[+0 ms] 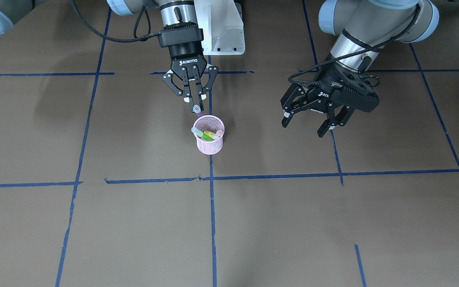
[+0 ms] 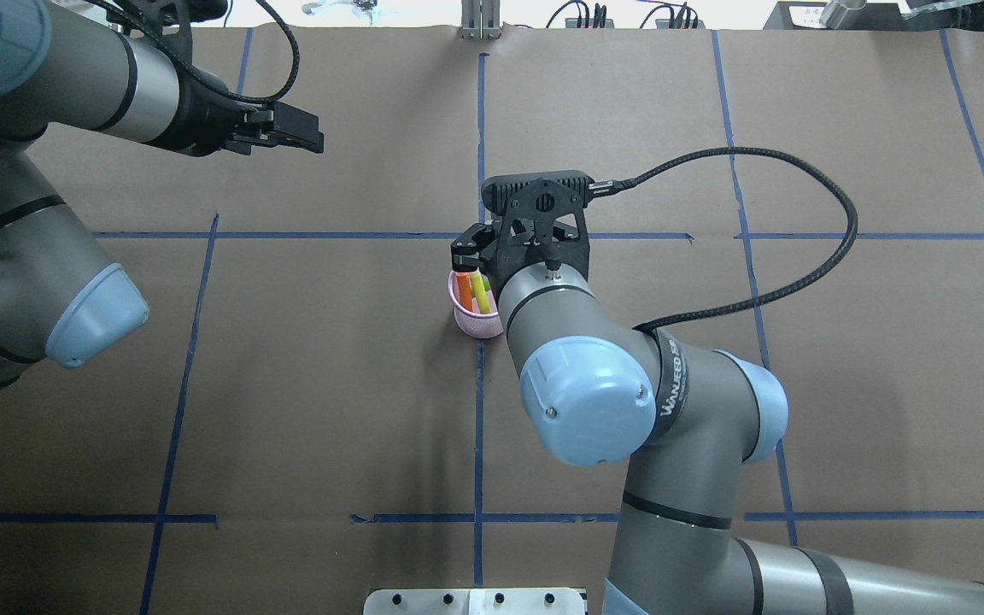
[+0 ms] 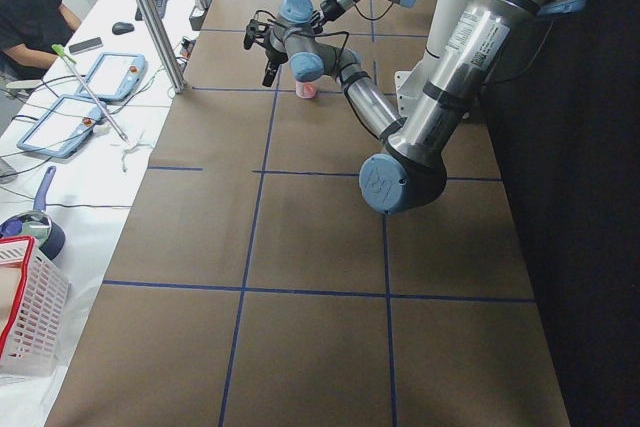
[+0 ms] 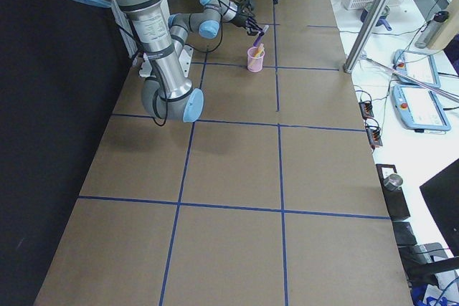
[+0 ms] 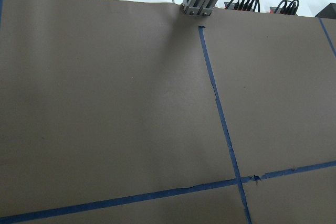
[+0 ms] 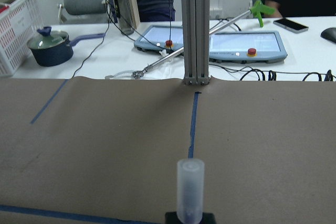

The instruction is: Collect pens into pen holder

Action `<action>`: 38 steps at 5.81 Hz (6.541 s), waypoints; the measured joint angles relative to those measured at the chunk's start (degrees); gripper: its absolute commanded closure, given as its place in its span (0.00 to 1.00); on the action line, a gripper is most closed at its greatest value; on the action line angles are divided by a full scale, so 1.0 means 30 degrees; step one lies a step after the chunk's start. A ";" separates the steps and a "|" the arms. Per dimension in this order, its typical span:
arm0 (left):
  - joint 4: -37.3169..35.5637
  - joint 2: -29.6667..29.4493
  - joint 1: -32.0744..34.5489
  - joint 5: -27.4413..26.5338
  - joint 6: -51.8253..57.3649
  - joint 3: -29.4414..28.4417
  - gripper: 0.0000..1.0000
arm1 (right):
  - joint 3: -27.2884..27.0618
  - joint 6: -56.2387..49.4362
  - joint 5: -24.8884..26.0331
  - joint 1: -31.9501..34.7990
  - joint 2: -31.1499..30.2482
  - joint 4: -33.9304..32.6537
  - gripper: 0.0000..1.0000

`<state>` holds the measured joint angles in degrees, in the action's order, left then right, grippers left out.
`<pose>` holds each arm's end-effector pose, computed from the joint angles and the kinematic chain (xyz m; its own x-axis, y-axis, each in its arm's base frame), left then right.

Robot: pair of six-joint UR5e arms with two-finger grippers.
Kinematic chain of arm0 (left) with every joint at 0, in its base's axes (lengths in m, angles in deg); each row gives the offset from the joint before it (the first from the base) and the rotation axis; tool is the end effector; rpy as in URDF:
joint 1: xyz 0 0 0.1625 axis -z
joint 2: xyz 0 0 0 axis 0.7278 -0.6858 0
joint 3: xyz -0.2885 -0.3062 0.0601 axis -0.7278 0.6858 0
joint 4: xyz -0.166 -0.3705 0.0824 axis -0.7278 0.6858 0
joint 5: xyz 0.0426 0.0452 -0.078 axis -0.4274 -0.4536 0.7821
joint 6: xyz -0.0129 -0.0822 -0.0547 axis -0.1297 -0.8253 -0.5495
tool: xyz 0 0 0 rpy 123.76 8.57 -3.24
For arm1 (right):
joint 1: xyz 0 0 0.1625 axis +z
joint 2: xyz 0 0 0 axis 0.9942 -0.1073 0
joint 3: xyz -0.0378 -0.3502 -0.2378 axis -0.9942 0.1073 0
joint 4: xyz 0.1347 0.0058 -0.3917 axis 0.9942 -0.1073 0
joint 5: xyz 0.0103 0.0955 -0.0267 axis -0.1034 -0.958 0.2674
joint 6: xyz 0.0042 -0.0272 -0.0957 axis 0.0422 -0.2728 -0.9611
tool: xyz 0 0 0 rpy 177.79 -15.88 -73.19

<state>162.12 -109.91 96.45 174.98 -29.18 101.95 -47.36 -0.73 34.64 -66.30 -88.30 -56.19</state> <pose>0.3201 -0.5239 0.2126 0.4680 0.1578 -0.8695 0.2741 0.9095 0.3125 -0.5128 -0.3672 0.1363 0.6432 -0.1142 0.7571 -0.5816 0.5703 0.5801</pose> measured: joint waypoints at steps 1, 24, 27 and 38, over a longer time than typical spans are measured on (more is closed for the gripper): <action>0.0000 0.0000 0.0012 0.0000 -0.0014 -0.0028 0.00 | 0.1305 0.0297 0.1608 -0.0365 -0.0129 0.2288 0.99; -0.8694 0.2836 0.8790 0.3238 1.8397 -0.2265 0.00 | 0.2662 -1.4951 -2.4545 1.8189 -0.6339 -0.3942 0.00; -1.1651 0.3757 1.2116 0.4782 2.2912 -0.3212 0.00 | 0.4423 -2.3029 -2.6516 2.3125 -0.7679 -0.7713 0.00; -1.4161 1.0030 1.5072 0.8103 2.6543 -0.2056 0.00 | 0.2850 -2.7187 -2.7151 2.4636 -1.2710 -0.9421 0.00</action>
<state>119.64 -79.82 141.66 199.29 50.45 95.78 -38.81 -82.29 -46.82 7.61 -126.44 -84.45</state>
